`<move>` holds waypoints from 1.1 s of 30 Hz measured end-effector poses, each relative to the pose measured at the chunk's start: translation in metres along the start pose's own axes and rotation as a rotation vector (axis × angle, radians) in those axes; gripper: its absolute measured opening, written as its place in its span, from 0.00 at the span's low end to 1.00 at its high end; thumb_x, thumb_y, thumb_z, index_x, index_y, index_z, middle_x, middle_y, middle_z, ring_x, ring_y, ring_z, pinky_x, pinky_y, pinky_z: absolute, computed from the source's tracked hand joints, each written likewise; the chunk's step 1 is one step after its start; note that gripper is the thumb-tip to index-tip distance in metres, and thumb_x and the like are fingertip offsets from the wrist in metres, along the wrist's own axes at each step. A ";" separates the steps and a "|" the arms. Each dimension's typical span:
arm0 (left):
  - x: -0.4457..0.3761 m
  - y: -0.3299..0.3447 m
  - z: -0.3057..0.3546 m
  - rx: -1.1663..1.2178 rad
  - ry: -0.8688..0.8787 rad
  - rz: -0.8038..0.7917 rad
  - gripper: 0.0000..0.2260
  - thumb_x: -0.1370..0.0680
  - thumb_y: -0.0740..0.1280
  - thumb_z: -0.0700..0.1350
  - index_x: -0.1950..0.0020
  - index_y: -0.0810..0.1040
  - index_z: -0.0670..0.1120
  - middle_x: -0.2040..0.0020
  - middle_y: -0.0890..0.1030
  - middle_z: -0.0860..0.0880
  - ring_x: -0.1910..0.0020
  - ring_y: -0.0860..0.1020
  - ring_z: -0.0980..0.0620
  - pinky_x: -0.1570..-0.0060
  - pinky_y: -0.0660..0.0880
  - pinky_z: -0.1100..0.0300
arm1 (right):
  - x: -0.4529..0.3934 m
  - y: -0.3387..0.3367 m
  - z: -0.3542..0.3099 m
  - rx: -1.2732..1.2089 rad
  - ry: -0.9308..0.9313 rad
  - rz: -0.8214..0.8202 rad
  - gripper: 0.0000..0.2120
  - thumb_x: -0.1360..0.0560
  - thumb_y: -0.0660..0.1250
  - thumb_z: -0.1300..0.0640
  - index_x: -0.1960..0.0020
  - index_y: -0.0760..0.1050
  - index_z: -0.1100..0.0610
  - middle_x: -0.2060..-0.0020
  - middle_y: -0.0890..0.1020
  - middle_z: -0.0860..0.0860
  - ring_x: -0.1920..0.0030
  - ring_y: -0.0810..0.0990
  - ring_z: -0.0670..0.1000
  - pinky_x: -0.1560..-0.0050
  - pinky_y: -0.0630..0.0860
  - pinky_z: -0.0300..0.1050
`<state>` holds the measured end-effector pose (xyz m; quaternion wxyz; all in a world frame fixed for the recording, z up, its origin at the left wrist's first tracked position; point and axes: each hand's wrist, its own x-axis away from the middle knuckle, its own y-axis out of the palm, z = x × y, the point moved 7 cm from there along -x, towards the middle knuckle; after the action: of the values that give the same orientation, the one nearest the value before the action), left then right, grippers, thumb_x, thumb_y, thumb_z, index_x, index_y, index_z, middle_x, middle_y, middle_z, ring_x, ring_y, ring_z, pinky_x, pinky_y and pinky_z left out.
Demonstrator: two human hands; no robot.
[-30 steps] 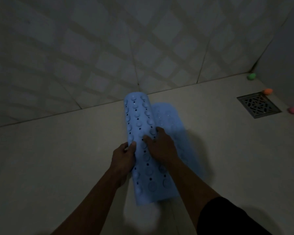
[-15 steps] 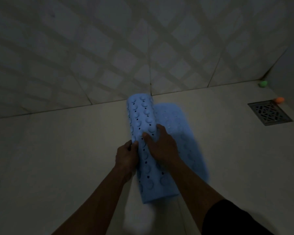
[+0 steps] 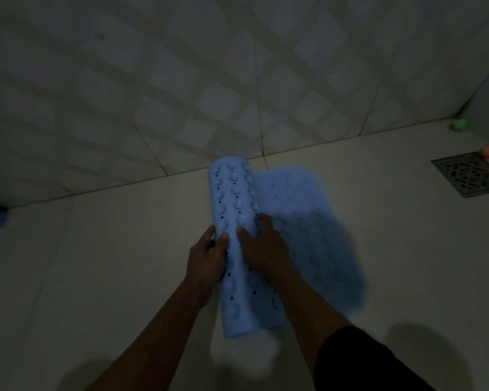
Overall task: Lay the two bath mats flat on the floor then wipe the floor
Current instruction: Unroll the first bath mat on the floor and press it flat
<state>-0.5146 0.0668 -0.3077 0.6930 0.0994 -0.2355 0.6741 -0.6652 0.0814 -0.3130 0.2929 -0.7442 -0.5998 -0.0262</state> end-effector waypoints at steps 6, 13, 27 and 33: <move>0.000 -0.024 -0.007 -0.015 0.031 0.106 0.18 0.18 0.66 0.53 0.29 0.76 0.52 0.39 0.82 0.50 0.44 0.82 0.50 0.38 0.78 0.48 | 0.008 -0.004 -0.011 -0.046 -0.007 0.023 0.18 0.17 0.55 0.53 0.29 0.66 0.56 0.37 0.74 0.56 0.37 0.74 0.58 0.44 0.67 0.44; 0.007 -0.061 -0.014 -0.001 0.004 0.027 0.22 0.21 0.69 0.55 0.28 0.75 0.50 0.36 0.81 0.49 0.42 0.82 0.48 0.37 0.78 0.46 | 0.032 0.042 -0.013 0.100 0.044 -0.110 0.31 0.23 0.60 0.37 0.25 0.56 0.46 0.30 0.70 0.57 0.34 0.72 0.60 0.33 0.70 0.57; -0.006 -0.134 -0.027 0.048 -0.075 -0.054 0.15 0.21 0.71 0.53 0.37 0.79 0.49 0.44 0.84 0.47 0.48 0.84 0.47 0.43 0.81 0.46 | 0.041 0.109 -0.061 0.185 -0.095 -0.015 0.23 0.22 0.64 0.44 0.30 0.61 0.49 0.46 0.77 0.54 0.56 0.78 0.49 0.53 0.77 0.47; -0.014 -0.155 -0.034 0.048 -0.067 0.002 0.05 0.21 0.69 0.53 0.46 0.79 0.56 0.55 0.81 0.57 0.55 0.82 0.54 0.45 0.81 0.51 | 0.049 0.120 -0.074 0.140 -0.061 0.099 0.22 0.19 0.62 0.49 0.28 0.63 0.53 0.36 0.75 0.56 0.41 0.77 0.56 0.47 0.73 0.46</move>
<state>-0.3562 0.0590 -0.3154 0.6815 0.1384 -0.2426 0.6764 -0.5196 0.0763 -0.2810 0.3267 -0.7512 -0.5712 0.0528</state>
